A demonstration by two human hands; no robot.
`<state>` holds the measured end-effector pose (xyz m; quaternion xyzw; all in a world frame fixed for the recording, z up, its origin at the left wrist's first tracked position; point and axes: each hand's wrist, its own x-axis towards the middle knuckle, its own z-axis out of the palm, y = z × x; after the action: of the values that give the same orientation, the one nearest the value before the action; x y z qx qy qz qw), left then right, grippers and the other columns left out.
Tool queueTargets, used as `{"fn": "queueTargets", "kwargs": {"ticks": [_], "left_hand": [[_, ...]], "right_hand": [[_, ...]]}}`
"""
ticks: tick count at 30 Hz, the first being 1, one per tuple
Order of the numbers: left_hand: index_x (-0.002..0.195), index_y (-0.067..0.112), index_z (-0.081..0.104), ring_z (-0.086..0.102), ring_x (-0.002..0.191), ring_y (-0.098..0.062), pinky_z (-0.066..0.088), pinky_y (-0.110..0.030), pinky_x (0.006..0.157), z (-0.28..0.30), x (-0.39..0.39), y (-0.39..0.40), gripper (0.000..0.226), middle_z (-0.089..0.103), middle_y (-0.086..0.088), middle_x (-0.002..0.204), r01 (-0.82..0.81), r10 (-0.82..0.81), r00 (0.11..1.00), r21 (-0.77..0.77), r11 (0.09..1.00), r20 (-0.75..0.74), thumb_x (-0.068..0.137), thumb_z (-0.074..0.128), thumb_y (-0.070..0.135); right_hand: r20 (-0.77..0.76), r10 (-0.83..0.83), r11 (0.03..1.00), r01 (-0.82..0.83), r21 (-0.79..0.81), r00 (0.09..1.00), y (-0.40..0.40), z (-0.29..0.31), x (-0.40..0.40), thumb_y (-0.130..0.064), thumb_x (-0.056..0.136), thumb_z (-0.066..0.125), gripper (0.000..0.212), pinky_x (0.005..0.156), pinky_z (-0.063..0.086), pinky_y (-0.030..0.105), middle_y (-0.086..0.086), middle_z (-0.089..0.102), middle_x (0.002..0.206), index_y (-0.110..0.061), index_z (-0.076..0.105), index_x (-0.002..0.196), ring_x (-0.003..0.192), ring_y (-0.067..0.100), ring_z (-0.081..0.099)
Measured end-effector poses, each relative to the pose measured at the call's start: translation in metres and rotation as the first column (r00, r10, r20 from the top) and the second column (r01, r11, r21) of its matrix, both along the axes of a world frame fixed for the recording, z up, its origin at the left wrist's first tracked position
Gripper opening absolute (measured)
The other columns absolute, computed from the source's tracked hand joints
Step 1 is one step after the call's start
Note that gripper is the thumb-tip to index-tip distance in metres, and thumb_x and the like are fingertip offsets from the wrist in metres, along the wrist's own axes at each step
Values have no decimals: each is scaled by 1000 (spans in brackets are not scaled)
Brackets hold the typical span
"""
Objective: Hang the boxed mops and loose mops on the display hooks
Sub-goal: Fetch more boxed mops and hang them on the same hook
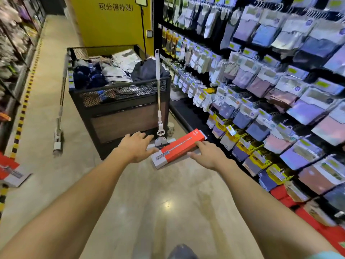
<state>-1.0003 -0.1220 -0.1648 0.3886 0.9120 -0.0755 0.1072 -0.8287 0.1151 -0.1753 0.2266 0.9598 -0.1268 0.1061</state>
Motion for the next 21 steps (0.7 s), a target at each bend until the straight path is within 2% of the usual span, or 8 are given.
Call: {"fn": "queueTargets", "kwargs": {"ticks": [8,11,15,21], "left_hand": [[166,27,21,26,158,-29,27,-52,126,-25,-96,74,79,30,-8,171,13,-12,999,-56,998,33,102,29,73],[165,25,24,31,154,-28,31,-50,122,-25,-136,107,78,36,-8,166,57,-57,998,-74,996,-2,103,29,71],[165,25,24,27,157,-28,27,-50,123,-18,-185,156,78,35,-8,167,88,-90,996,-110,990,-14,103,29,71],[164,26,26,28,156,-28,28,-49,123,-18,-246,230,73,36,-7,167,150,-151,989,-91,984,3,104,29,69]], "right_hand": [[58,-21,1000,22,-21,998,85,-29,-97,-71,98,43,75,108,40,47,14,47,154,-20,40,153,140,37,44],[43,-29,998,31,-62,999,118,-31,-139,-69,99,44,76,108,40,47,14,45,156,-18,39,155,141,37,44],[26,-50,992,53,-116,998,156,-33,-188,-68,99,44,75,111,36,43,13,42,159,-20,38,156,143,36,43],[39,-105,980,110,-168,994,209,-39,-236,-66,100,44,77,116,32,43,11,37,164,-20,33,160,148,34,38]]}}
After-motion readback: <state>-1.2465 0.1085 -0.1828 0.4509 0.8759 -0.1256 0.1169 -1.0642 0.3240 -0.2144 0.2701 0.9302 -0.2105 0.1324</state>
